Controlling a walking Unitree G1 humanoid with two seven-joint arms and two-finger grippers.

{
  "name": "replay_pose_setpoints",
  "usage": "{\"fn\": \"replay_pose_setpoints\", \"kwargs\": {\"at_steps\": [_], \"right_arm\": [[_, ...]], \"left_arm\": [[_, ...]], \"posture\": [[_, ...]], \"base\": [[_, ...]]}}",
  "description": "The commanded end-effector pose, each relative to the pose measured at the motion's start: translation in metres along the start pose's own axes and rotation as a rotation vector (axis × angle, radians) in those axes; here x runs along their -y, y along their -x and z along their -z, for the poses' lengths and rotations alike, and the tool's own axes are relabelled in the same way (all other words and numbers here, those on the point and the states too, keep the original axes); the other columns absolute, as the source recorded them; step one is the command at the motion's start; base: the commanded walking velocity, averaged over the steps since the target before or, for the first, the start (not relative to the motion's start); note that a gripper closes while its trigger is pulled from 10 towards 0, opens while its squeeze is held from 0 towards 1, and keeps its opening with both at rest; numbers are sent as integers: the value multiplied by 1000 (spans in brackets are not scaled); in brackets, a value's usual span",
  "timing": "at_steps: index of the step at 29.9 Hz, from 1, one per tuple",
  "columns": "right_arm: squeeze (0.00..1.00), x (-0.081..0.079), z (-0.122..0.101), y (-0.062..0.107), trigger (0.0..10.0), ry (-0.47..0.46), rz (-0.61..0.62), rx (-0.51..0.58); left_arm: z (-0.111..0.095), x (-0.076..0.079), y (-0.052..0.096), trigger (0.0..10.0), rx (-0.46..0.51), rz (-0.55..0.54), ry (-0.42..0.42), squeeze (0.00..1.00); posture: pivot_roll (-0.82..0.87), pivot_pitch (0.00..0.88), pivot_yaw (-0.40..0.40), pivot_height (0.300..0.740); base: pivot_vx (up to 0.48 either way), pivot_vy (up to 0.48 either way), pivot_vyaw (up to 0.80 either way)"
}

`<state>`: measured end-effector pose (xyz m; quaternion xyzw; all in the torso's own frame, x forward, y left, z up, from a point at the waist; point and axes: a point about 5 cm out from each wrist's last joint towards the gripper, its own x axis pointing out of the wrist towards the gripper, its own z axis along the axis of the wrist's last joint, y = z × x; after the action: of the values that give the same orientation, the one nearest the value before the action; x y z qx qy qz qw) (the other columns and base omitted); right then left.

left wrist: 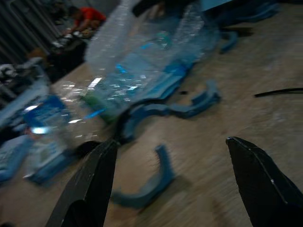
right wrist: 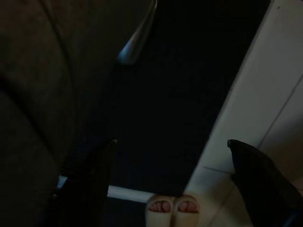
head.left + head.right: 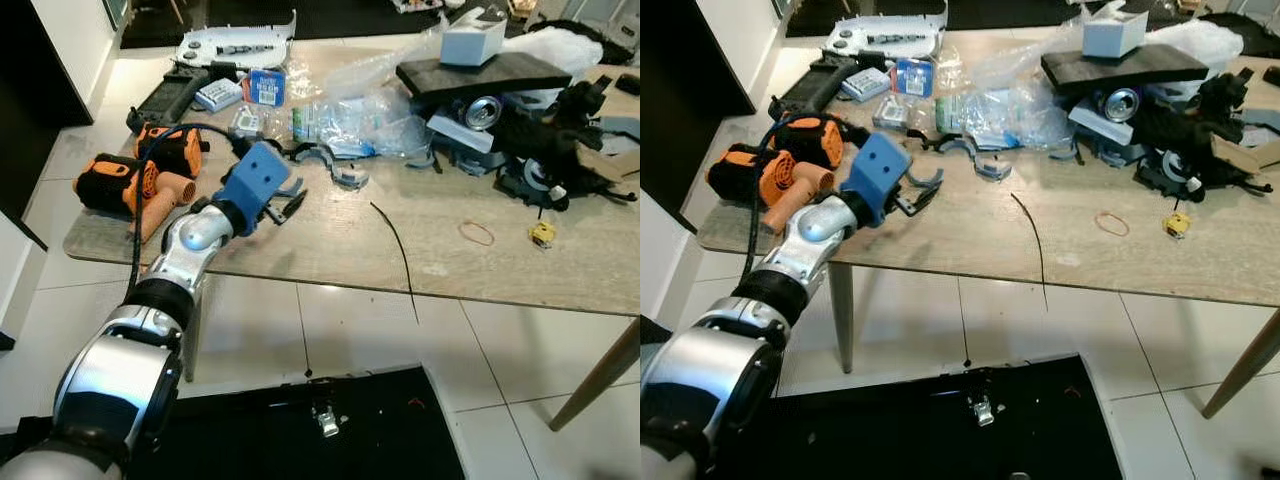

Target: Picking trash to rubbish bin

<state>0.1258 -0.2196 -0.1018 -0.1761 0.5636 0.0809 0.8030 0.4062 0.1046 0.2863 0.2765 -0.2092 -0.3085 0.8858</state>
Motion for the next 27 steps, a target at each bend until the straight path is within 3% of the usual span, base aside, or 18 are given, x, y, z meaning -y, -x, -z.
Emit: {"fn": "replay_pose_setpoints", "kwargs": {"at_steps": [1,7,17,21,27], "right_arm": [[0,-52,49,6,10000,27,-167,-149],[0,-56,59,8,10000,20,-171,-150],[0,-60,70,12,10000,10,-176,-163],[0,-61,75,13,10000,5,-182,-170],[0,-62,79,14,10000,7,-182,-169]], "left_arm": [[0,9,-4,10000,0,66,18,0],[-6,15,-12,10000,7,107,61,0],[-11,9,-22,10000,-34,-57,58,0],[-15,6,-25,10000,-29,-136,105,0],[-18,15,-32,10000,-10,-139,212,0]], "posture": [[-223,491,82,740],[-241,522,88,740],[-260,563,90,740],[-270,573,87,740],[-285,590,83,740]], "base": [[0,0,0],[0,0,0],[0,0,0],[0,0,0],[0,0,0]]}}
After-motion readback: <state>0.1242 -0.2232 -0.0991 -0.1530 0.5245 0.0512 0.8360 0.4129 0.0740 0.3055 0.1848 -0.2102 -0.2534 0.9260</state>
